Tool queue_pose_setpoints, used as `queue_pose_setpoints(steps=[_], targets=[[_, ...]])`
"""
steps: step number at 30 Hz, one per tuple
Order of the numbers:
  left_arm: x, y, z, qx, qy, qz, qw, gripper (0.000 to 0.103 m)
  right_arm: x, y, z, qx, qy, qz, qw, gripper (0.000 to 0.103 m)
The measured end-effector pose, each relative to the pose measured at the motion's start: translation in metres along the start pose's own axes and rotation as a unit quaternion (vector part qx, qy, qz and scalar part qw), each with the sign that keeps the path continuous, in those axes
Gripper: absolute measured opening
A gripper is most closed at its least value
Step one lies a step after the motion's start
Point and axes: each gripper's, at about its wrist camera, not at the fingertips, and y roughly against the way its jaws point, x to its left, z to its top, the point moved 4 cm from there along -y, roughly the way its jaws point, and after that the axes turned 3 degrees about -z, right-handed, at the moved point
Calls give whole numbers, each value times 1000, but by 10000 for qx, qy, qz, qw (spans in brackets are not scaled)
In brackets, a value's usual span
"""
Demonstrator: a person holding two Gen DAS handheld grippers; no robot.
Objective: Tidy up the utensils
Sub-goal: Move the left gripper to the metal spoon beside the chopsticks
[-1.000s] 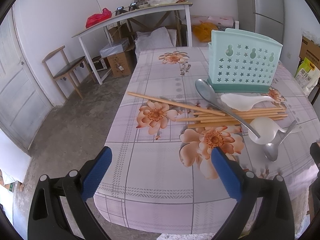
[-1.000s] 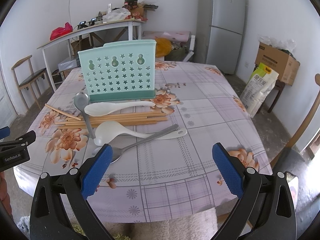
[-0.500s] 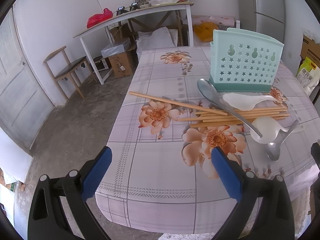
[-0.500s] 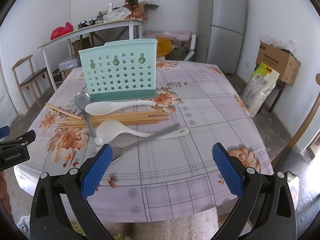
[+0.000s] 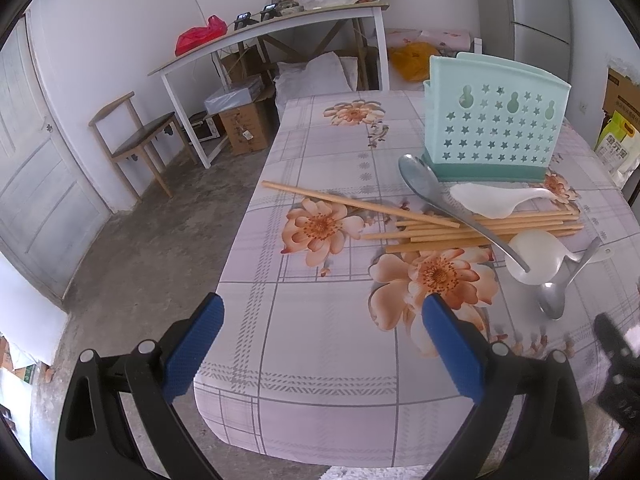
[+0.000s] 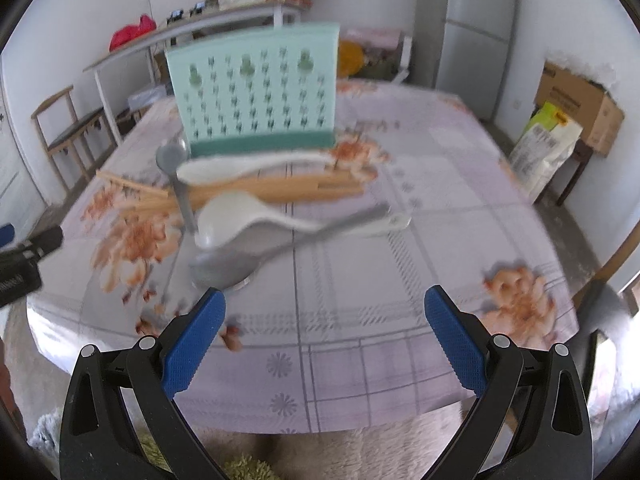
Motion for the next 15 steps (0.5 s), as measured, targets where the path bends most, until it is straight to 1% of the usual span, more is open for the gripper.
queue_pose_setpoints(steps=[2,6,15], targets=[[-2,-1,0,9,-8,18,10000,97,2,-9,-6,180,75,-3,9998,95],[-2,-3,0,29,-9,54,10000,97,8,-18,-13,367,228,-15,9991,95],[-6,-8,0,100,-54,104,9999,97,8,-25,-14,419,195,105,9989,95]])
